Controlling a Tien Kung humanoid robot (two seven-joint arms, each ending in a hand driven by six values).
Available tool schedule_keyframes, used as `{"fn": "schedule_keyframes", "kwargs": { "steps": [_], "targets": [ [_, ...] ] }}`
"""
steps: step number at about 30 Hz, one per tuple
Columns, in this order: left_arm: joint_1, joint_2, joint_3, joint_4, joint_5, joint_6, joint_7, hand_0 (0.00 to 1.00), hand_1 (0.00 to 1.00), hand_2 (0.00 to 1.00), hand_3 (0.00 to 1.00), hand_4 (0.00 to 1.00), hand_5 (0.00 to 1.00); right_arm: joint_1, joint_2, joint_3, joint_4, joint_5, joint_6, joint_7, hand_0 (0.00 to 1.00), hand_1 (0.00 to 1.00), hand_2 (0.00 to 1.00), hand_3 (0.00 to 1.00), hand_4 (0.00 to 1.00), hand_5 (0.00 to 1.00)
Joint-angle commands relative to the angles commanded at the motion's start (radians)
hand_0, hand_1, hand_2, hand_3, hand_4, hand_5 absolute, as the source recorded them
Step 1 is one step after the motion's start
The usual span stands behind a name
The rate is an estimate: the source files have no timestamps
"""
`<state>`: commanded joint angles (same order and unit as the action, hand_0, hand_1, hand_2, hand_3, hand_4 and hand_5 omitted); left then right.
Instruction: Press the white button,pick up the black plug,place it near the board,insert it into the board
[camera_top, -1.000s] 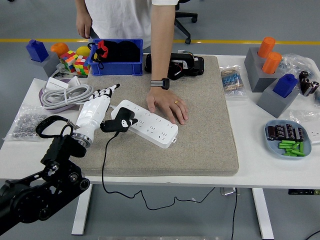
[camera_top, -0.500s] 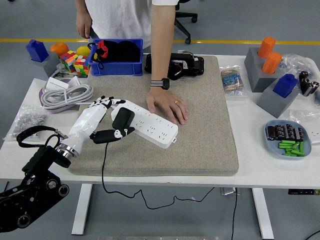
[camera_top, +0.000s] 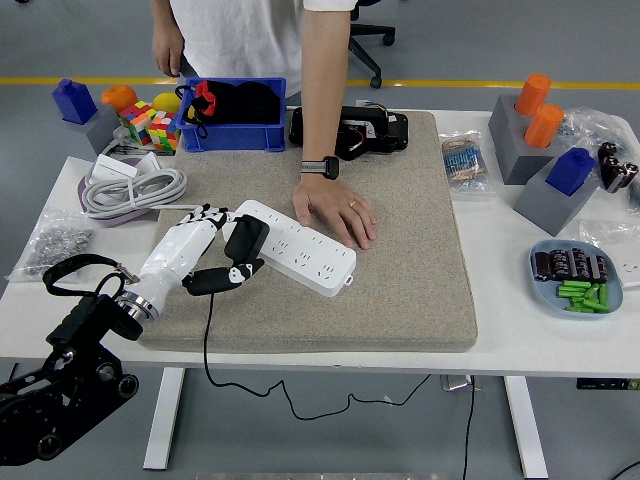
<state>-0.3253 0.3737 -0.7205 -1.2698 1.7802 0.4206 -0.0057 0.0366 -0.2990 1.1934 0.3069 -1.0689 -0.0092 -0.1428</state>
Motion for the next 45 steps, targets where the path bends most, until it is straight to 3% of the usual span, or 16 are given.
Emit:
{"fn": "schedule_keyframes", "kwargs": {
  "steps": [25,45],
  "targets": [
    [-0.036,-0.017,0.046,0.033,0.030,-0.030,0.054,0.996,0.966,0.899,0.847,0.775,0.668,-0.003,0.002,0.001,0.000,0.001,0.000,0.001,0.635,0.636,0.614,0.597,0.674,0.448],
    [-0.096,-0.057,0.073,0.071,0.028,-0.036,0.066,0.998,0.967,0.895,0.837,0.778,0.673,-0.005,0.005,0.006,-0.001,0.002,-0.004,0.005,0.634,0.634,0.614,0.599,0.675,0.449]
  ]
}}
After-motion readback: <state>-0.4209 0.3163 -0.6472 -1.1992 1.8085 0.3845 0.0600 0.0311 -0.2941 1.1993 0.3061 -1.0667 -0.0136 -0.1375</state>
